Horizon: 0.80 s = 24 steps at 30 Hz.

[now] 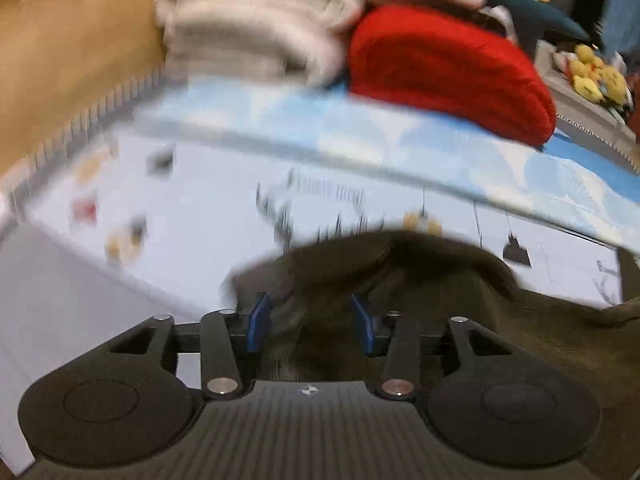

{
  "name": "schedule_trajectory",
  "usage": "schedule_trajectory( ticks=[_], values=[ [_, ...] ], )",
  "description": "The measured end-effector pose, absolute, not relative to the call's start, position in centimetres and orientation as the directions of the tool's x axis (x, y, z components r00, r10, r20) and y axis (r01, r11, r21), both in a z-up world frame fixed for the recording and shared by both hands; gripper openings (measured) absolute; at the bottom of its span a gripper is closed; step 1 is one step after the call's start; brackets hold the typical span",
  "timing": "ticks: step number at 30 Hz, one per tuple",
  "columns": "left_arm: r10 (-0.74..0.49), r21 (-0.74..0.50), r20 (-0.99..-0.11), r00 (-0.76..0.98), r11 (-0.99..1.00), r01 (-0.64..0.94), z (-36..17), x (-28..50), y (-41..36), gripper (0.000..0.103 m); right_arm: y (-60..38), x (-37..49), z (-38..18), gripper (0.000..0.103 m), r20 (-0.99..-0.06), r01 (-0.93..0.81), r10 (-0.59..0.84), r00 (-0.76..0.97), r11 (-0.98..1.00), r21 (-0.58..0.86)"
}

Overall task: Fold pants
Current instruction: 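Grasp the grey waistband with the left gripper while the right gripper grasps a pant leg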

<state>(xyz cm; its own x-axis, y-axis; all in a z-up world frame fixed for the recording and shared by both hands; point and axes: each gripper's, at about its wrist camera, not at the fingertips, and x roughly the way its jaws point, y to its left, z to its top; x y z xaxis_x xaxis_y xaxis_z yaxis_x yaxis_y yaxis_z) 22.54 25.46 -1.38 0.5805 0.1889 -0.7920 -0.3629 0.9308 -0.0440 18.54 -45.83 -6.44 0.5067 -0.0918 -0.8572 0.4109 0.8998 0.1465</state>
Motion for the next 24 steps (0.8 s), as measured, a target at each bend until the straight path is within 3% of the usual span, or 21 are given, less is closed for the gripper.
schedule_trajectory(
  ticks=[2,5,8,13,14,16,17,18,22,24],
  values=[
    [0.144,-0.055,-0.875,0.462,0.919,-0.39,-3.4,21.3,26.9,0.067,-46.1,19.2,-8.1,0.046,-0.887,0.438,-0.061,0.457,0.884,0.164],
    [0.095,-0.013,-0.962,0.256,0.921,-0.39,-8.2,19.6,28.4,0.067,-46.0,19.8,-10.0,0.049,-0.918,0.457,-0.036,0.394,0.875,0.162],
    [-0.003,-0.073,-0.979,0.206,0.94,-0.333,-10.6,17.6,28.0,0.067,-45.0,20.2,-10.9,0.055,-0.925,0.438,-0.066,0.375,0.892,0.114],
    [0.045,0.012,-0.979,0.199,0.986,-0.165,-11.1,16.1,25.4,0.067,-44.6,19.7,-11.7,0.057,-0.926,0.435,-0.107,0.363,0.898,0.067],
    [0.045,0.012,-0.978,0.201,0.986,-0.164,-10.9,15.9,25.3,0.064,-44.7,19.4,-11.6,0.056,-0.923,0.441,-0.108,0.369,0.895,0.072],
    [0.046,0.013,-0.976,0.213,0.988,-0.154,-10.3,15.6,25.1,0.051,-44.9,18.9,-11.3,0.039,-0.919,0.442,-0.103,0.381,0.893,0.084],
    [0.061,0.028,-0.972,0.226,0.989,-0.144,-10.1,15.2,24.7,0.038,-44.9,18.6,-11.0,0.022,-0.917,0.436,-0.089,0.388,0.895,0.098],
    [0.076,0.045,-0.969,0.236,0.99,-0.137,-9.5,15.1,24.4,0.031,-44.7,18.3,-10.6,0.013,-0.914,0.421,-0.072,0.399,0.9,0.113],
    [0.114,0.072,-0.94,0.323,0.988,-0.139,-6.0,13.7,23.2,0.023,-44.4,16.8,-7.7,0.011,-0.87,0.395,-0.055,0.49,0.904,0.165],
    [0.125,0.067,-0.915,0.383,0.985,-0.161,-3.9,11.9,23.3,0.012,-45.3,15.4,-5.8,0.011,-0.834,0.419,-0.056,0.55,0.882,0.217]
  ],
)
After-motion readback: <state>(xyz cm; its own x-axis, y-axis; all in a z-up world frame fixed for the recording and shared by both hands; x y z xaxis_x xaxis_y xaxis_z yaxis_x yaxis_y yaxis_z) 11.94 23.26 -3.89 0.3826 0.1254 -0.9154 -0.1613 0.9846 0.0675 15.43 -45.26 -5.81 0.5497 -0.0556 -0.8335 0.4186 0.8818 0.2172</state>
